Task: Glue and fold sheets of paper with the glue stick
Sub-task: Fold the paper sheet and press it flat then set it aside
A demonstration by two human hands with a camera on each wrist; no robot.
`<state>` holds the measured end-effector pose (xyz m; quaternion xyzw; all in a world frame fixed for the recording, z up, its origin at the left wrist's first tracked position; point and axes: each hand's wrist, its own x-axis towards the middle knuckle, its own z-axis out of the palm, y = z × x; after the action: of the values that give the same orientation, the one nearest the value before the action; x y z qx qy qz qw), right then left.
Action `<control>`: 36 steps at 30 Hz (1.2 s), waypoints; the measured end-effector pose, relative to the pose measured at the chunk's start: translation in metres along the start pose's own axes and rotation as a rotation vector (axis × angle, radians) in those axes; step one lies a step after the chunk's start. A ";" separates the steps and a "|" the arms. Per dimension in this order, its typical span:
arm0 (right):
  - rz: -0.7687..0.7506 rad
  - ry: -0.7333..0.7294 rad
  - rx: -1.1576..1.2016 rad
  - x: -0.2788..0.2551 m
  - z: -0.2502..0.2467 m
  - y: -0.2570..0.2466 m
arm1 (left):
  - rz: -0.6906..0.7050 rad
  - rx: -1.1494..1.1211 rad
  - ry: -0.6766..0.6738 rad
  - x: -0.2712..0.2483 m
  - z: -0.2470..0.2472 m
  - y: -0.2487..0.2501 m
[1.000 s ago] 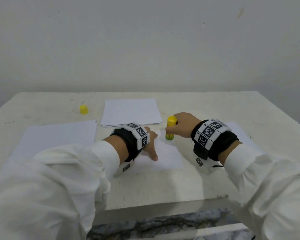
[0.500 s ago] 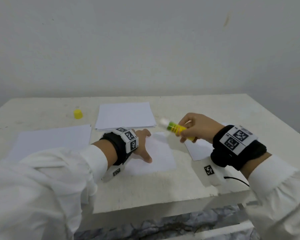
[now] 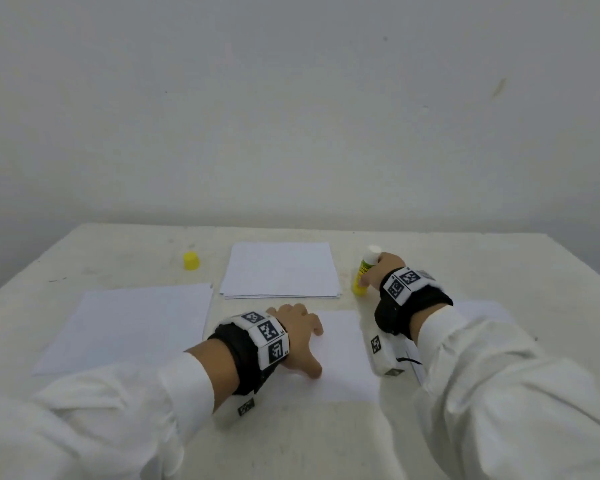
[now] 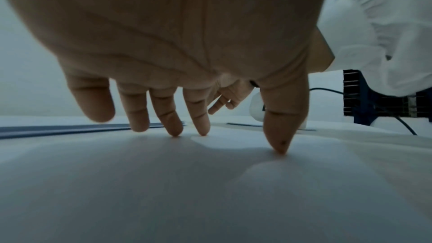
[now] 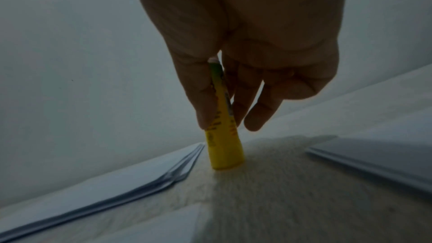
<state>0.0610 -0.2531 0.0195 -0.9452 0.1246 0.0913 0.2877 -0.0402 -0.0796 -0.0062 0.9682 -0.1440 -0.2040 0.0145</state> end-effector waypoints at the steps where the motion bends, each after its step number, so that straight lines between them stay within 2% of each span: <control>1: -0.001 -0.016 -0.030 0.003 0.002 -0.001 | 0.006 0.005 0.001 0.000 0.000 -0.002; 6: -0.010 0.012 -0.090 0.003 0.009 -0.005 | 0.057 0.045 -0.032 -0.010 -0.003 -0.013; 8: 0.031 -0.005 -0.119 0.000 0.010 -0.003 | 0.062 0.042 -0.046 -0.019 -0.006 -0.022; 13: 0.081 -0.103 -0.373 -0.038 0.002 -0.014 | -0.043 -0.016 -0.012 -0.049 -0.016 -0.073; 17: -0.120 -0.229 -0.383 -0.065 0.027 -0.054 | -0.235 -0.070 0.008 -0.077 -0.015 -0.141; 21: -0.394 -0.301 -0.455 -0.085 0.080 -0.116 | -0.453 -0.036 -0.071 -0.099 -0.003 -0.208; 23: -0.455 -0.316 -0.525 -0.085 0.112 -0.146 | -0.517 -0.017 -0.106 -0.106 0.004 -0.234; 26: -0.483 -0.277 -0.698 -0.085 0.151 -0.176 | -0.515 -0.025 -0.112 -0.111 0.013 -0.256; 29: -0.469 -0.233 -0.773 -0.081 0.173 -0.187 | -0.482 -0.001 -0.100 -0.111 0.015 -0.261; 33: -0.402 -0.317 -0.868 -0.082 0.177 -0.194 | -0.477 0.006 -0.070 -0.110 0.018 -0.263; 36: -0.399 -0.322 -0.892 -0.081 0.183 -0.197 | -0.477 -0.015 -0.054 -0.110 0.022 -0.267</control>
<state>0.0221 0.0242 -0.0080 -0.9553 -0.1549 0.2233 -0.1161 -0.0721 0.2086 -0.0067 0.9689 0.0900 -0.2286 -0.0308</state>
